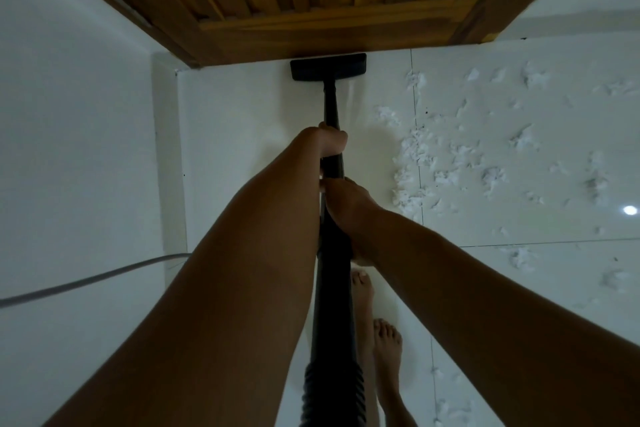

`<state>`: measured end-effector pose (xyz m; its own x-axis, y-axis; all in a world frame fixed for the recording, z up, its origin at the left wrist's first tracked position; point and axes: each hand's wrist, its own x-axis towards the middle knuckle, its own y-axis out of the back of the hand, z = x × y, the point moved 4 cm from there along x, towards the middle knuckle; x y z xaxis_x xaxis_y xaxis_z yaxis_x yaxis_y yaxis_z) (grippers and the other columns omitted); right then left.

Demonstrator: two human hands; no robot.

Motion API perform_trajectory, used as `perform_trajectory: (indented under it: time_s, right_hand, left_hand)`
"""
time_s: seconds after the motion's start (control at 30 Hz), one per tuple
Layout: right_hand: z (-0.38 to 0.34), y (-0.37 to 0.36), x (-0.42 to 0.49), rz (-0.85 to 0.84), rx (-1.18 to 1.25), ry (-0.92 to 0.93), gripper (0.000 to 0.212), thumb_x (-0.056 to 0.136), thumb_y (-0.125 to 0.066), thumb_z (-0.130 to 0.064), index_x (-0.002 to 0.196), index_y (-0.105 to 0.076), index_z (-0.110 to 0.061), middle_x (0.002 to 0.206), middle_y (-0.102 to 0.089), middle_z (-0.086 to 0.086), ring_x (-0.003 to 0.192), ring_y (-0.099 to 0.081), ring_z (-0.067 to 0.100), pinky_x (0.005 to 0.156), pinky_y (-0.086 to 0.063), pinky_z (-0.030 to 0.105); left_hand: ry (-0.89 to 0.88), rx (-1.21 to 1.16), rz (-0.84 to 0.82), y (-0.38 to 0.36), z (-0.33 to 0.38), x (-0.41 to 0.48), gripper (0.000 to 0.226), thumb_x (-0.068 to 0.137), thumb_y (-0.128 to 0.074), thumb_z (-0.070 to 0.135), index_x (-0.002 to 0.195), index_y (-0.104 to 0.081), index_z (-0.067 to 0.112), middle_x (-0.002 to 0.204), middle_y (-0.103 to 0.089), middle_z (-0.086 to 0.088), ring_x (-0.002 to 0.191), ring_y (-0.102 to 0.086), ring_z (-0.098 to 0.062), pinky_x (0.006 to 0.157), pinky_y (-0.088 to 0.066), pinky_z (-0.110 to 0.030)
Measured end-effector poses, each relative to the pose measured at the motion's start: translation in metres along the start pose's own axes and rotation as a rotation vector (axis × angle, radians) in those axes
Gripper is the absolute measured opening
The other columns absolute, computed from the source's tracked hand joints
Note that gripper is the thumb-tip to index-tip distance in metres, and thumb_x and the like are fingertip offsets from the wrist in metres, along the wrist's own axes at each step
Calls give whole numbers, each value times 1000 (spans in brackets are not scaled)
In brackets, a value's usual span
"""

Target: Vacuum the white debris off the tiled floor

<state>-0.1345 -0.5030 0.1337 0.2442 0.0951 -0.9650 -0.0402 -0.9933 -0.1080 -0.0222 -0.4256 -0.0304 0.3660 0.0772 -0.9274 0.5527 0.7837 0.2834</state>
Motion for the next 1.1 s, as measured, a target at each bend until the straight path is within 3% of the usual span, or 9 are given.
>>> perform_trajectory:
  time_s: [0.17, 0.5, 0.8, 1.0, 1.07, 1.1]
  right_hand:
    - [8, 0, -4, 0, 3, -12, 33, 104, -44, -18, 136, -51, -17, 74, -54, 10, 27, -51, 13, 31, -41, 16]
    - [69, 11, -38, -64, 110, -136, 30, 103, -46, -23, 132, -50, -28, 70, -51, 12, 38, -50, 19, 41, -48, 25]
    - [148, 26, -87, -63, 66, -148, 28, 104, -45, -18, 130, -50, -26, 70, -53, 13, 29, -50, 17, 35, -47, 23]
    - [217, 47, -133, -10, 29, -183, 18, 105, -47, -20, 123, -49, -21, 80, -61, 17, 38, -53, 18, 33, -47, 21]
    - [256, 57, -118, 124, 115, -208, 21, 104, -52, -27, 124, -51, -30, 89, -62, 19, 49, -61, 24, 43, -56, 32]
    - [278, 57, -110, 120, 178, -297, 30, 103, -53, -33, 132, -48, -40, 100, -61, 19, 67, -67, 32, 59, -61, 47]
  left_hand:
    - [11, 15, 7, -5, -7, -4, 57, 102, -43, 34, 153, -29, 15, 134, -60, -19, 117, -65, -34, 102, -54, -50]
    - [69, 15, -34, -47, -56, -41, 60, 102, -43, 36, 156, -24, 17, 128, -64, -20, 107, -70, -34, 95, -58, -50]
    - [140, -6, -70, -107, -119, -105, 47, 104, -45, 36, 145, -39, 13, 119, -68, -20, 101, -72, -34, 91, -60, -49]
    - [179, -40, -110, -168, -172, -151, 45, 104, -46, 35, 142, -39, 12, 120, -68, -19, 102, -72, -32, 92, -60, -47]
    - [186, -41, -122, -188, -191, -164, 46, 103, -46, 35, 143, -37, 15, 122, -66, -19, 104, -71, -33, 93, -59, -48]
    - [194, -45, -130, -198, -201, -170, 48, 102, -46, 36, 145, -36, 18, 123, -66, -19, 105, -70, -33, 95, -58, -49]
